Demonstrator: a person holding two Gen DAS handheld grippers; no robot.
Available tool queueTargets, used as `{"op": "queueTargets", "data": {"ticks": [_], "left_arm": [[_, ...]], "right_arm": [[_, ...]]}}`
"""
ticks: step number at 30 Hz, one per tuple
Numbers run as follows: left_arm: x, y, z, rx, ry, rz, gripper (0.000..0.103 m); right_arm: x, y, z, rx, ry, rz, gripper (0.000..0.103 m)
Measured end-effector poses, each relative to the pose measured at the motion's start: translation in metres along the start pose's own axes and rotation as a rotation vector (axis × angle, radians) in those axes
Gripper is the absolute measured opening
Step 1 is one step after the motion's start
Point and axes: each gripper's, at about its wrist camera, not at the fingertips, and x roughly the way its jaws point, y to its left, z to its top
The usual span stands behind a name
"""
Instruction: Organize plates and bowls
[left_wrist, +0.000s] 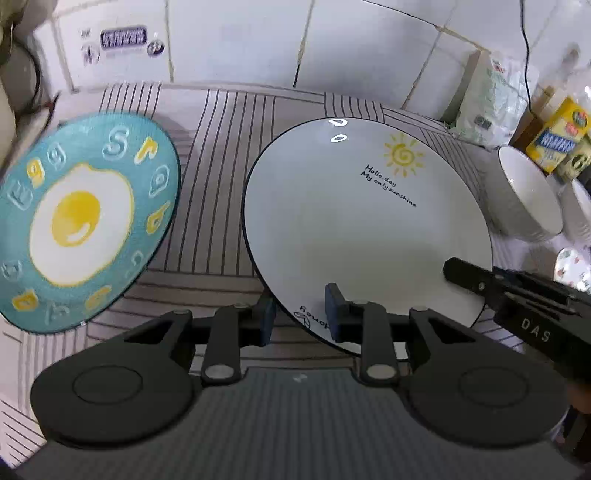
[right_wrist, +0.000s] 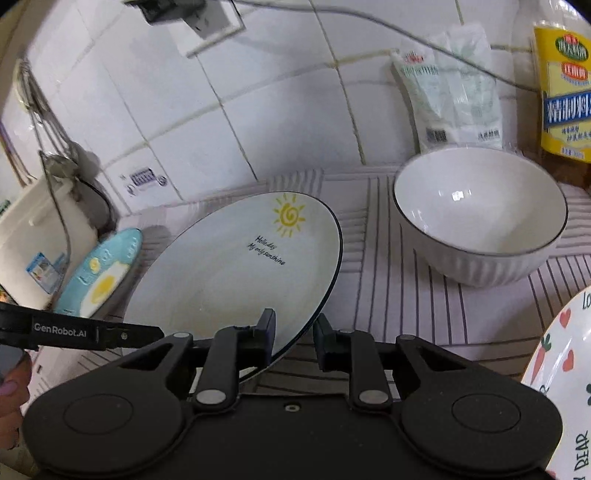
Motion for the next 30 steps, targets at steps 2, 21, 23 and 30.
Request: {"op": "queueTargets", "data": {"ticks": [2, 21, 23, 30], "left_arm": [[0.0, -0.001, 0.0, -0.017, 0.004, 0.006, 0.027], [-0.102, -0.071, -0.009, 0.034, -0.045, -0.068, 0.052], [-0.107, -0.087, -0.013, 0.074, -0.041, -0.095, 0.054], [-0.097, -0.143, -0.031, 0.187, -0.016, -0.182, 0.066]], "right_arm": [[0.001, 0.003, -0.002, -0.027, 0.001, -0.014, 0.028], [-0.153, 0.015, -0.017, -0.118, -0.089, -0.067, 0.066], [-0.173, 0.009, -0.021, -0.134, -0.113, -0.095, 0.067], [-0.213, -0.022, -0.05, -0.102, -0.135, -0.22, 0.076]]}}
